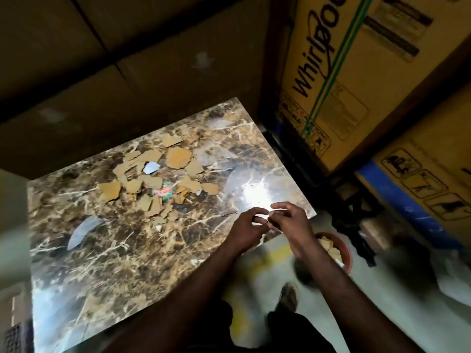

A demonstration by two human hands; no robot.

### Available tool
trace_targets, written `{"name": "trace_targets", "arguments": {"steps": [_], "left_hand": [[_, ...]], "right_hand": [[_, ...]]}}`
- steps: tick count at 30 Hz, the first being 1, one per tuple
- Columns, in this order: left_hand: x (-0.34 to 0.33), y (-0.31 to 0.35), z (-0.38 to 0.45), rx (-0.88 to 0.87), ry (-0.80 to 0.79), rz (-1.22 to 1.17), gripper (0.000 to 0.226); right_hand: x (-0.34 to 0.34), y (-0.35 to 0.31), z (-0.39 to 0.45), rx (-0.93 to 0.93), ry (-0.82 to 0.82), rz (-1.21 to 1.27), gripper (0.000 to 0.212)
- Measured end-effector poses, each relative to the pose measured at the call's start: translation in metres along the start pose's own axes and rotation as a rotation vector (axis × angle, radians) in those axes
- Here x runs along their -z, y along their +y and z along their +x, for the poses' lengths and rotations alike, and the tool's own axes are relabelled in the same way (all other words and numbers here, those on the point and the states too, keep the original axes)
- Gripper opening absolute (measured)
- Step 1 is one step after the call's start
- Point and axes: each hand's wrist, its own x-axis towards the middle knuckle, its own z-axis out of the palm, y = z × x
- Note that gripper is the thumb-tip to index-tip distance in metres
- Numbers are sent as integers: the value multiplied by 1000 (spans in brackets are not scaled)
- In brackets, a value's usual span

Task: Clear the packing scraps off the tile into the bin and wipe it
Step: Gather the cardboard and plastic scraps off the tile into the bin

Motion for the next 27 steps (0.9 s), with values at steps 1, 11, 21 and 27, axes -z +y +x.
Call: {"name": "trace_targets", "arguments": {"steps": [1,11,21,27], "left_hand": [[21,-5,-10,4,36,4,28],[209,-96,-73,221,410,-135,21],[258,-146,-58,367,671,68,61],[272,-128,-18,373,679,140,115]], "right_hand": [[-19,-4,-5,-17,-39,-14,20],[-151,1,4,-193,-169,-232,29],[-192,3,62,-138,20,-647,76],[-245,-33,120,24,-81,-838,64]]}}
